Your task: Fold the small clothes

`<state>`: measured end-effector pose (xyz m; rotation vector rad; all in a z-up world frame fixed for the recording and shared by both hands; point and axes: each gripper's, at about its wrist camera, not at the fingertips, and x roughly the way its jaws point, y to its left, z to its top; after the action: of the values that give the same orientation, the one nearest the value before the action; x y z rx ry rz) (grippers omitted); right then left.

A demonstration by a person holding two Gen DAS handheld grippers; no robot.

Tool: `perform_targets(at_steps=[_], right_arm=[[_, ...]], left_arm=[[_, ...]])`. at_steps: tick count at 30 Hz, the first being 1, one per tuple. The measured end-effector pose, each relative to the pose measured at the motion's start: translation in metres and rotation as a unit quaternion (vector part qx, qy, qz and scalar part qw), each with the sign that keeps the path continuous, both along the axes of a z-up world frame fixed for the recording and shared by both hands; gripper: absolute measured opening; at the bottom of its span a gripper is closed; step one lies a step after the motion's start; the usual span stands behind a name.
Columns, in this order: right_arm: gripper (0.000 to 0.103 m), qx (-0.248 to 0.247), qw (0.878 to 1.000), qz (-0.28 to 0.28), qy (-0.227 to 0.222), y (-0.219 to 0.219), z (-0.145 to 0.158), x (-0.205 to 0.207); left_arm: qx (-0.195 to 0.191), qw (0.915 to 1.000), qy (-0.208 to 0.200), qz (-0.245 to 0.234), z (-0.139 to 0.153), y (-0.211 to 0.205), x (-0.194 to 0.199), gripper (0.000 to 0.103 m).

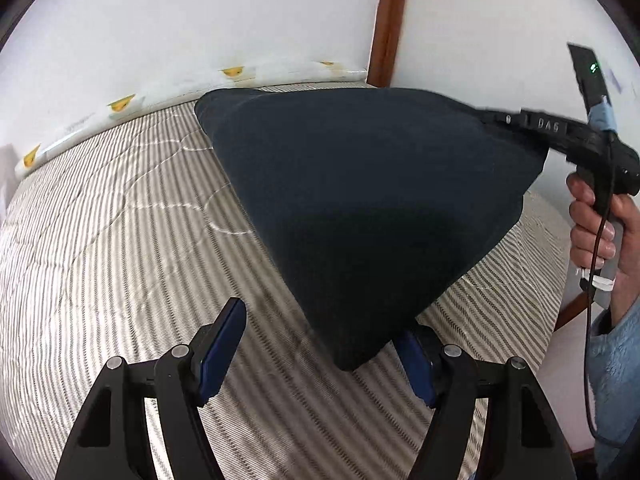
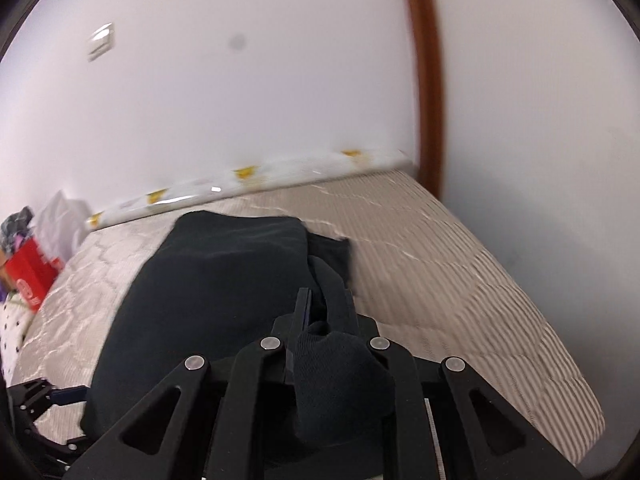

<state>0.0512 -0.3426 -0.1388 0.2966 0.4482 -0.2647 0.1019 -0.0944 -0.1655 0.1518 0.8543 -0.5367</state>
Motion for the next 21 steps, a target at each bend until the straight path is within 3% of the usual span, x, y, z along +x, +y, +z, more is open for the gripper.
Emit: perform_targets(at_steps=[4, 8, 15, 18, 21], right_arm=[[0.013, 0.017, 0.999, 0.010, 0.033, -0.012, -0.030, 0.004], [0.019, 0.033, 0.999, 0.011, 0.042, -0.011, -0.040, -0.002], [0.055, 0.054, 0.997, -0.003, 0.060, -0.013, -0.046, -0.025], [0.066, 0.079, 0.995, -0.004, 0.060, -0.017, -0.049, -0.032], [0.069, 0.098, 0.993, -0.005, 0.068, -0.019, -0.054, -0.029]], left_arm=[[-0.007, 0.9999, 0.007, 0.007, -0.004, -0.004, 0.008, 0.070], [-0.011, 0.9996, 0.015, 0.023, -0.006, -0.001, 0.013, 0.060], [-0.027, 0.9990, 0.029, 0.022, -0.008, -0.006, 0.020, 0.038], [-0.033, 0.9987, 0.029, 0.028, -0.009, -0.006, 0.020, 0.034], [-0.044, 0.9979, 0.033, 0.034, -0.009, -0.002, 0.020, 0.030]])
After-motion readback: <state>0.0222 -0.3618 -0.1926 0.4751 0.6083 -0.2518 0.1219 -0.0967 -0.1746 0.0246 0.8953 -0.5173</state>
